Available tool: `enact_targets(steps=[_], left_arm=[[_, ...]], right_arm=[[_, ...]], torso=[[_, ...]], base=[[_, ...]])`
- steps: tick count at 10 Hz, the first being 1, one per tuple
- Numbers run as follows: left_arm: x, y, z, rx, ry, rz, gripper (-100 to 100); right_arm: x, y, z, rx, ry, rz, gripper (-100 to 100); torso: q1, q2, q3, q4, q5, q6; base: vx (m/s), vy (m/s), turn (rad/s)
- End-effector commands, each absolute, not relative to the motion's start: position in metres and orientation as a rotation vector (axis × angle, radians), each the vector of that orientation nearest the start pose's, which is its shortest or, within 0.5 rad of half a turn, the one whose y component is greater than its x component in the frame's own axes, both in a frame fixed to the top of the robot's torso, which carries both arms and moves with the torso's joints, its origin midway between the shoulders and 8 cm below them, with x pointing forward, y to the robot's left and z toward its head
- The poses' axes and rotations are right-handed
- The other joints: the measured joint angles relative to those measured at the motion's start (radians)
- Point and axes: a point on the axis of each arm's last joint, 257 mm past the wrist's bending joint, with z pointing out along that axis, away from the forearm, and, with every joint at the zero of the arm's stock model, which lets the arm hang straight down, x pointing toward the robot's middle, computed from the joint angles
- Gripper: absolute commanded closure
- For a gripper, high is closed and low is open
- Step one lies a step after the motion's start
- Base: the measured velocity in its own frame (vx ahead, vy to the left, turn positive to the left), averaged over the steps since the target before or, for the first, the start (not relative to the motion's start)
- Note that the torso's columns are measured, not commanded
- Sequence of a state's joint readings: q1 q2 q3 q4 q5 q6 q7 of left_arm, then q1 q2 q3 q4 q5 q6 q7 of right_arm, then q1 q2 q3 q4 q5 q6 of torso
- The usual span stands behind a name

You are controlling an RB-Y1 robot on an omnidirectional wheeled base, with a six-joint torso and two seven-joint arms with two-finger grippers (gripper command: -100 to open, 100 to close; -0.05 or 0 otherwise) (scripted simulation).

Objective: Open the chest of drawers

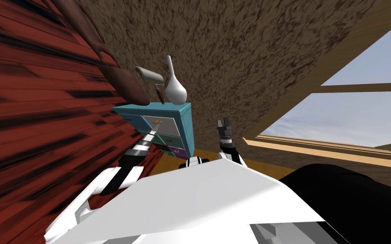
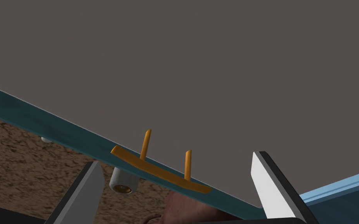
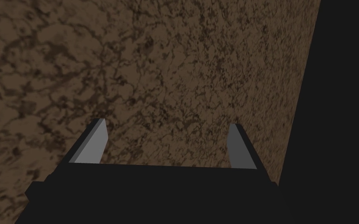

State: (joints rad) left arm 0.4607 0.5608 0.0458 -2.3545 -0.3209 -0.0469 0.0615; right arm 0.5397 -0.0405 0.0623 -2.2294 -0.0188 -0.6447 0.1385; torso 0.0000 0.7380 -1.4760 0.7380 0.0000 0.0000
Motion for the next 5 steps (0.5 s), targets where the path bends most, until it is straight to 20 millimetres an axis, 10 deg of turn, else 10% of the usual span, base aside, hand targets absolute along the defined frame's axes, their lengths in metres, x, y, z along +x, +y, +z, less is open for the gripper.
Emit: enact_targets(steps=[1, 5], left_arm=[[0.3982, 0.2641, -0.0334, -0.324, 1.344, -0.812, -100], [0.3964, 0.2710, -0.0386, -0.351, 1.406, -0.766, -100]], right_arm=[[0.3282, -0.2600, 0.0150, 0.554, 0.623, 1.248, 0], [0.3282, -0.2601, 0.0150, 0.554, 0.623, 1.248, 0]], torso=[[0.000, 0.000, 0.000, 0.000, 0.000, 0.000], [0.000, 0.000, 0.000, 0.000, 0.000, 0.000]], base=[[0.001, 0.016, -0.038], [0.000, 0.016, -0.047]])
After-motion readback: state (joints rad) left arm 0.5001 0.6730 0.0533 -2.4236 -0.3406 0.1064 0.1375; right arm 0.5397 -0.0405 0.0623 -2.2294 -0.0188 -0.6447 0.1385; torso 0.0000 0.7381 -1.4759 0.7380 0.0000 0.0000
